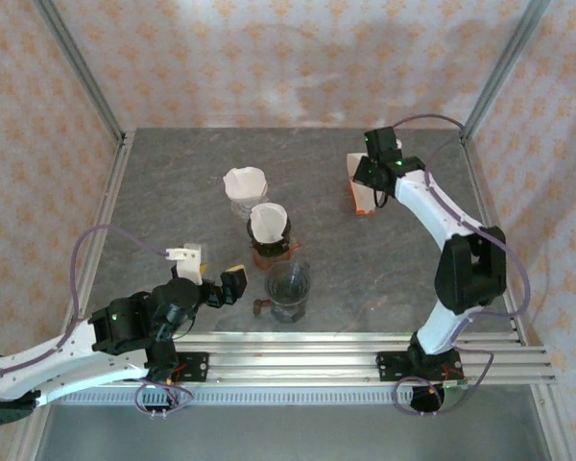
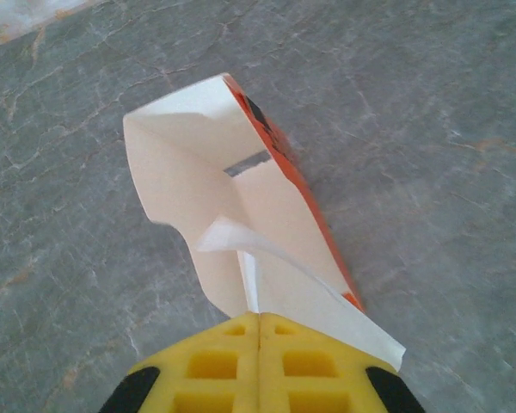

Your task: Place the coffee filter in the dripper

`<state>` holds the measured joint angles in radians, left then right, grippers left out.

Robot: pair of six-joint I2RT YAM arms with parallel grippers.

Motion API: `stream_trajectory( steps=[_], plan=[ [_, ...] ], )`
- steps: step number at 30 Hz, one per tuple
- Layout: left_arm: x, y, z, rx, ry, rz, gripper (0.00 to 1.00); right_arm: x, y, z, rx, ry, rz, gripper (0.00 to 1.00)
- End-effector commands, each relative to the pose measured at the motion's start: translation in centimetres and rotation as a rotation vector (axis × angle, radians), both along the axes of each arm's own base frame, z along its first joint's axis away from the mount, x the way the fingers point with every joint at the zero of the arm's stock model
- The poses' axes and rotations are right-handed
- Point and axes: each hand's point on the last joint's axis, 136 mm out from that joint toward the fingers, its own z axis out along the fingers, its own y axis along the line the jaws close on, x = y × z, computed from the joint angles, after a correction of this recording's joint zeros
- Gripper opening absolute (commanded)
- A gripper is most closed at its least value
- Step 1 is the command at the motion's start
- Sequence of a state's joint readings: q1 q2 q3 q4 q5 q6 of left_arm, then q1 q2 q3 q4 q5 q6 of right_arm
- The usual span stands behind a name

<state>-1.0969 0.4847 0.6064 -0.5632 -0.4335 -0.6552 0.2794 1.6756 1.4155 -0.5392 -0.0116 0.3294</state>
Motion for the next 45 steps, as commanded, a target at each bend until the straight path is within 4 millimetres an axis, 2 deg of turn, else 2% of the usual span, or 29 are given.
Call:
stream_trajectory(
  steps=[1,7,12,17,20,23,28,37,45],
  plan=[
    [0.2,0.3,0.7,-0.023,-0.009,0.023,1.00,-2.2,-1.4,2.4,-0.018,-0.050,-0.037,0.00],
    [0.1,0.6,1.8,-0.023,-0.011,0.023,1.00,-7.3,0.4,5.8,0.050,-0.122,0.067,0.00],
    [-0.1,1.0,2.4,-0.032,-0.013,0.029,1.00,-13.3,3.8,8.3,0.170,-0.145,0.242,0.00],
    [-0.1,1.4,2.6,-0.026,-0.011,0.039,1.00,-20.3,8.0,10.7,0.250,-0.122,0.507,0.00],
    [-0.1,1.4,2.5,-0.029,-0.007,0.042,1.00,-23.7,9.2,11.9,0.269,-0.110,0.611,0.00],
    [-0.1,1.4,2.3,-0.034,-0.002,0.048,1.00,-26.2,10.3,12.7,0.311,-0.093,0.684,0.00],
    [0.0,1.3,2.0,-0.029,0.005,0.055,1.00,-28.3,12.0,12.4,0.279,-0.053,0.762,0.00],
    [-0.1,1.0,2.2,-0.025,0.013,0.038,1.00,-29.4,14.7,11.0,0.154,0.043,0.849,0.00],
    [-0.2,0.7,3.4,-0.018,0.007,0.011,1.00,-29.7,17.5,9.8,0.039,0.141,0.942,0.00]
  ],
)
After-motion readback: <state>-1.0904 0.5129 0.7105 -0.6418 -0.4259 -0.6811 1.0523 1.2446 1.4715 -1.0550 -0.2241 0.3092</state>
